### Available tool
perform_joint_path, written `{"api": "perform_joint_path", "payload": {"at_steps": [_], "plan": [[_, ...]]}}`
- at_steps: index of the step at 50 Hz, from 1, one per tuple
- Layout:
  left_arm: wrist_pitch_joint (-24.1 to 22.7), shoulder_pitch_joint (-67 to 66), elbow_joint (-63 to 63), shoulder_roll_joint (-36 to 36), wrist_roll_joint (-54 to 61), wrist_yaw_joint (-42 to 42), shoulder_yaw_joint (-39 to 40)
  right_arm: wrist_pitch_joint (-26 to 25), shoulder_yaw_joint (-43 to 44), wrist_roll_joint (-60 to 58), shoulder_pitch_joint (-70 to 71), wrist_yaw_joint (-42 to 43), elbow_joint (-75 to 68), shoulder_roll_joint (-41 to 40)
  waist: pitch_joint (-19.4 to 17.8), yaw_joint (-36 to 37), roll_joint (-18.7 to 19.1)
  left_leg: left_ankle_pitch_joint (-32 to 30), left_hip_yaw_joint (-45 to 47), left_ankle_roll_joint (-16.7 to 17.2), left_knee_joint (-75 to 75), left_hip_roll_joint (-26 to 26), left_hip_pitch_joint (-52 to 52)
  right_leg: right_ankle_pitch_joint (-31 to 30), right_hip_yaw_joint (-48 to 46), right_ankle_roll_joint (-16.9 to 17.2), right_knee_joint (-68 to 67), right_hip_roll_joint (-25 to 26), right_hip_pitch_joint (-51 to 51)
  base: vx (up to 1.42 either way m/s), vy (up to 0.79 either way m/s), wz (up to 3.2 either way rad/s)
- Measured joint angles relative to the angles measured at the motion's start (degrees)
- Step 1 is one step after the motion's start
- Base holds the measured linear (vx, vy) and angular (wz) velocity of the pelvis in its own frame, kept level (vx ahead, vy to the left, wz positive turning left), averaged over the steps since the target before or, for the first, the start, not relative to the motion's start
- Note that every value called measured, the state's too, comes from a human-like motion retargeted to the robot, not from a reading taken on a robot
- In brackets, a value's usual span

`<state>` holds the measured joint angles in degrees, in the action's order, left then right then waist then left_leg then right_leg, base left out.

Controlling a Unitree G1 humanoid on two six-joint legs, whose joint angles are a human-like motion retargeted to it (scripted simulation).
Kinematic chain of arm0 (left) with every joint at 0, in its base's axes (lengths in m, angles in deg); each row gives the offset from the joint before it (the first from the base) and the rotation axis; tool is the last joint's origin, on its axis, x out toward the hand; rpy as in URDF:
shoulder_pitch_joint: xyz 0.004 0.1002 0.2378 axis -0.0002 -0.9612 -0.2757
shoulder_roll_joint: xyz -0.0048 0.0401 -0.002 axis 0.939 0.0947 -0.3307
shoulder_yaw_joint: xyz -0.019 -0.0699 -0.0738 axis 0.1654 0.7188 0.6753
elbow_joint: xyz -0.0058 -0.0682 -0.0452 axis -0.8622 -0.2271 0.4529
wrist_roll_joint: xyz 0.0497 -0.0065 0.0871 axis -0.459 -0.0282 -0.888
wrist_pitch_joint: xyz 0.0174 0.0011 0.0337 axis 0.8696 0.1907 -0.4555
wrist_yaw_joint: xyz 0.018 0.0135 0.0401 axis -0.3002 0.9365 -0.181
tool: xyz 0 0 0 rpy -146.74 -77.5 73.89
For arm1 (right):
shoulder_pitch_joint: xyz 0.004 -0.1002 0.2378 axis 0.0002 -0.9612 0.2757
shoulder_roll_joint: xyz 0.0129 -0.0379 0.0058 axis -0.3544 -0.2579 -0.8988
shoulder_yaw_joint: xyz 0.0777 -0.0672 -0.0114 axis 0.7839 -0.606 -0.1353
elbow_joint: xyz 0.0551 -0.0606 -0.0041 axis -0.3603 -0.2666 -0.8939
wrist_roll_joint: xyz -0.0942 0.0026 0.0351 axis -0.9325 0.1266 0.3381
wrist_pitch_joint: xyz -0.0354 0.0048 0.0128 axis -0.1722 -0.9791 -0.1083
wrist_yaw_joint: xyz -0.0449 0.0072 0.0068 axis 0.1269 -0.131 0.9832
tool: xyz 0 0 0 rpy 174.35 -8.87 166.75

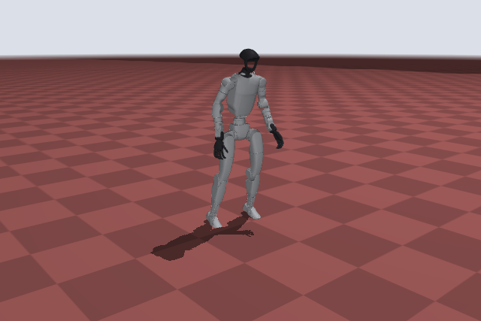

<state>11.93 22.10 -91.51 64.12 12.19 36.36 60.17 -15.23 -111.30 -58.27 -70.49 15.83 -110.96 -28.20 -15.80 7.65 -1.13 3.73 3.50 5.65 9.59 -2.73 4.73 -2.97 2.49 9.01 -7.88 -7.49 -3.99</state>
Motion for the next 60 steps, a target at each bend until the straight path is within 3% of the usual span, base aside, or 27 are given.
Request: {"api": "perform_joint_path", "payload": {"at_steps": [2, 3, 5, 7, 8, 10, 13, 15, 20, 25, 28, 30, 32, 33, 35, 37, 38, 40, 42, 44, 47, 51, 55, 56, 57, 60], "plan": [[0.58, 2.93, 0.03, 0.85, 2.67, 1.62, 1.00, -0.22, 0.02, 0.73, 2.32, 1.02, -1.02, 0.84, -3.67, -0.45, -0.32, 19.23, -1.11, -6.48, 17.40, 0.54, -4.92, 22.17, -0.37, -5.15, -13.91, -0.88, 2.40, -0.10, 0.01, 0.35], [0.79, 3.71, -0.58, 1.10, 3.61, 2.43, 1.74, 0.14, -0.08, 1.57, 2.86, 2.15, -1.57, 1.18, -4.97, -0.67, -0.34, 26.19, -1.42, -10.70, 28.42, 0.36, -8.89, 31.17, -0.71, -10.37, -22.89, -0.85, 4.97, -0.08, 0.00, 0.29], [0.95, 3.83, -1.68, 1.33, 5.75, 4.54, 3.54, 1.04, 0.06, 2.64, 2.64, 4.22, -0.79, 2.12, -6.10, -0.91, -0.58, 31.93, -0.59, -15.18, 43.25, -0.57, -14.82, 40.24, -0.86, -17.72, -38.70, -0.85, 10.91, 0.04, 0.00, 0.00], [-0.03, 1.94, -2.02, 1.47, 7.11, 6.47, 3.98, 2.14, 0.95, 2.89, -0.12, 5.72, 4.51, 3.58, -3.25, -1.41, -1.70, 29.19, 0.69, -12.89, 40.97, -0.52, -15.47, 36.37, -1.49, -13.87, -39.61, -1.95, 13.44, 0.21, 0.01, -0.07], [-0.75, 0.50, -2.02, 1.59, 6.99, 7.02, 3.54, 2.51, 1.75, 2.63, -2.66, 6.37, 8.77, 4.58, -0.91, -1.78, -2.23, 25.29, 1.05, -10.48, 35.83, -0.18, -14.34, 31.47, -1.87, -10.17, -34.98, -2.32, 12.68, 0.30, 0.00, -0.06], [-1.08, -3.02, -1.75, 1.83, 4.11, 5.98, 2.68, 3.08, 3.54, 1.62, -8.54, 5.44, 16.17, 6.07, 3.80, -1.99, -2.14, 11.71, 0.55, -6.02, 23.25, -0.16, -10.75, 15.28, -1.72, -4.72, -19.79, -1.26, 8.06, 0.32, -0.03, -0.11], [0.24, -6.86, -2.40, 1.16, -2.65, -1.11, 4.31, 2.24, 6.06, 0.35, -15.96, -0.89, 19.78, 4.86, 7.84, -0.49, -1.98, -17.19, -1.34, 0.97, 1.27, -0.11, -3.00, -15.32, 1.04, -0.48, 2.70, -0.31, 0.76, 0.26, -0.04, -0.37], [0.80, -8.87, -2.15, 0.95, -4.75, -4.33, 5.80, 1.57, 7.32, -0.33, -19.17, -3.93, 18.93, 2.84, 9.52, 0.37, -1.93, -23.64, 0.70, 5.74, -6.11, -1.25, -0.21, -21.18, 0.51, 2.55, 6.74, -0.24, 0.00, 0.18, -0.02, -0.45], [1.66, -6.49, -2.72, 2.38, -4.14, -2.72, 4.61, -0.53, 8.49, -1.83, -17.43, -2.69, 11.98, -0.76, 6.87, -0.30, -2.33, -20.65, 7.30, 4.73, -7.53, -1.85, 3.02, -17.45, -3.70, 1.73, 4.22, -1.16, -1.78, 0.05, 0.00, -0.11], [2.78, -0.73, -5.57, 2.44, -3.92, -1.55, 2.06, -1.51, 7.00, 0.98, -13.65, -1.98, 4.54, -1.85, 4.69, -0.15, -1.18, -14.59, 2.23, 3.49, -4.00, -0.60, 2.55, -12.52, -1.77, 0.45, 2.49, -0.73, -2.89, 0.00, 0.00, 0.00], [2.81, 2.35, -4.25, 2.46, -4.55, -1.09, 2.32, -1.77, 5.00, -0.22, -10.71, -2.34, 2.40, -1.23, 3.01, -0.30, -0.50, -12.63, -0.18, 3.87, -2.59, 0.10, 2.13, -12.93, -0.10, 0.83, 3.07, -0.74, -3.76, 0.00, 0.00, 0.00], [2.69, 5.18, -2.81, 2.61, -2.66, 0.20, 3.08, -2.18, 4.08, -0.48, -7.77, -2.02, 1.58, -0.39, 0.48, -0.43, 0.10, -4.04, -0.25, 2.48, 0.41, 0.20, 2.54, -2.81, 0.66, -0.71, 0.22, -1.06, -4.76, -0.03, 0.02, -0.01], [2.26, 9.51, -2.75, 2.96, 1.24, 3.10, 3.64, -2.04, 2.69, 1.16, -2.63, -0.40, -0.91, 0.58, -3.12, -0.92, -0.09, 14.01, -0.30, -3.61, 13.21, 0.61, -0.49, 17.87, 0.72, -5.01, -10.28, -1.89, -3.49, -0.12, 0.04, 0.12], [2.10, 11.18, -3.22, 3.20, 2.43, 4.50, 3.65, -1.39, 1.88, 2.34, -0.38, 0.89, -2.29, 0.97, -4.19, -1.38, -0.17, 21.57, -0.69, -8.42, 22.76, 0.50, -4.23, 27.02, 0.54, -9.29, -17.70, -1.85, -1.18, -0.11, 0.03, 0.26], [2.05, 12.09, -3.61, 3.67, 2.92, 6.55, 2.92, 0.31, 1.10, 3.65, 1.37, 3.54, -2.24, 1.88, -4.01, -2.16, -0.08, 26.90, -0.68, -15.15, 35.77, -0.28, -11.15, 35.44, 0.20, -17.22, -29.95, -1.32, 4.70, -0.04, 0.02, 0.14], [1.00, 10.17, -2.55, 3.70, 1.71, 6.98, 0.86, 2.19, 2.39, 3.64, -1.82, 5.56, 4.13, 3.08, 0.59, -1.99, -0.99, 20.40, 0.55, -12.02, 30.94, -0.06, -13.48, 27.96, -0.52, -13.83, -29.97, -2.23, 9.72, 0.12, 0.04, 0.01], [0.04, 8.14, -1.57, 3.58, 0.72, 6.43, -0.46, 2.94, 3.46, 3.08, -5.11, 5.53, 8.80, 3.79, 2.99, -1.66, -1.51, 14.03, 0.80, -9.06, 23.49, 0.61, -11.61, 20.36, -0.73, -9.88, -25.14, -2.69, 9.50, 0.19, 0.03, -0.03], [-1.64, 4.22, -0.39, 3.10, -2.35, 3.39, -2.60, 3.73, 4.46, 1.64, -10.58, 2.13, 15.09, 4.90, 7.28, -1.33, -1.41, -4.39, -0.52, -3.35, 6.39, 0.90, -6.99, -0.82, -1.11, -3.22, -9.41, -2.04, 5.98, 0.18, 0.01, 0.06], [-3.16, -2.00, 1.03, 2.33, -6.01, -0.25, -3.26, 3.93, 4.19, -1.18, -16.44, -1.34, 16.65, 4.67, 10.61, -1.45, -0.48, -20.98, -1.30, 3.11, -6.62, -0.51, -3.01, -17.83, -1.68, 0.72, 3.78, -0.86, 1.85, 0.14, -0.02, 0.26], [-2.67, -2.82, -0.04, 1.41, -7.58, -3.52, -2.05, 2.71, 4.30, -2.42, -15.40, -4.26, 13.22, 3.86, 10.92, -2.03, 0.20, -25.14, 1.34, 7.75, -10.19, -2.17, -2.39, -21.21, -2.87, 3.11, 6.61, -0.24, 1.55, 0.06, -0.03, 0.32], [-1.66, -4.63, -1.14, 0.69, -8.16, -4.21, -0.68, 2.04, 4.59, -1.78, -13.40, -4.17, 8.03, 2.08, 10.02, -2.56, -0.07, -24.32, 5.20, 8.27, -10.49, -2.27, -1.43, -19.39, -4.98, 4.69, 4.73, -0.54, 2.38, -0.02, 0.00, 0.08], [-0.32, -3.56, -4.41, 0.51, -6.61, -2.34, -1.37, 0.86, 4.59, 1.64, -8.95, -2.54, 2.53, 0.46, 6.22, -2.56, 0.50, -21.53, 2.02, 7.04, -7.42, -0.79, -0.07, -16.56, -7.73, 1.73, 4.59, -0.91, 0.61, -0.05, 0.02, 0.04], [0.68, -2.59, -5.22, 1.07, -8.51, -1.86, -3.17, 0.69, 3.34, 3.52, -6.99, -2.82, 1.87, 0.68, 3.95, -0.87, 0.28, -18.28, -0.73, 5.27, -3.09, 1.62, 0.43, -19.07, 1.19, 3.37, 4.62, -0.58, 0.06, 0.00, 0.00, 0.00], [1.07, -2.37, -4.67, 1.15, -8.53, -1.73, -2.90, 0.58, 2.83, 3.68, -6.41, -2.90, 2.52, 1.02, 3.12, -0.40, 0.58, -15.88, -1.09, 4.56, -1.66, 1.83, 0.87, -16.84, 3.40, 2.87, 3.35, -0.14, -0.24, -0.03, 0.04, -0.18], [1.46, -1.93, -4.17, 1.21, -7.98, -1.43, -2.51, 0.42, 2.36, 3.92, -5.57, -2.82, 3.12, 1.37, 2.02, -0.02, 0.91, -11.59, -1.29, 3.71, 0.43, 1.94, 1.33, -12.02, 4.82, 2.01, 1.13, 0.20, -0.56, -0.04, 0.04, -0.19], [1.93, 1.56, -4.14, 1.11, -1.82, 1.51, -0.87, 0.22, 1.12, 5.58, -0.70, -0.67, 3.51, 2.29, -2.83, -0.35, 1.22, 15.93, -0.90, -1.28, 14.36, 2.21, 0.73, 20.13, 2.74, -3.06, -13.45, -0.35, -0.44, -0.09, 0.04, 0.21]]}}
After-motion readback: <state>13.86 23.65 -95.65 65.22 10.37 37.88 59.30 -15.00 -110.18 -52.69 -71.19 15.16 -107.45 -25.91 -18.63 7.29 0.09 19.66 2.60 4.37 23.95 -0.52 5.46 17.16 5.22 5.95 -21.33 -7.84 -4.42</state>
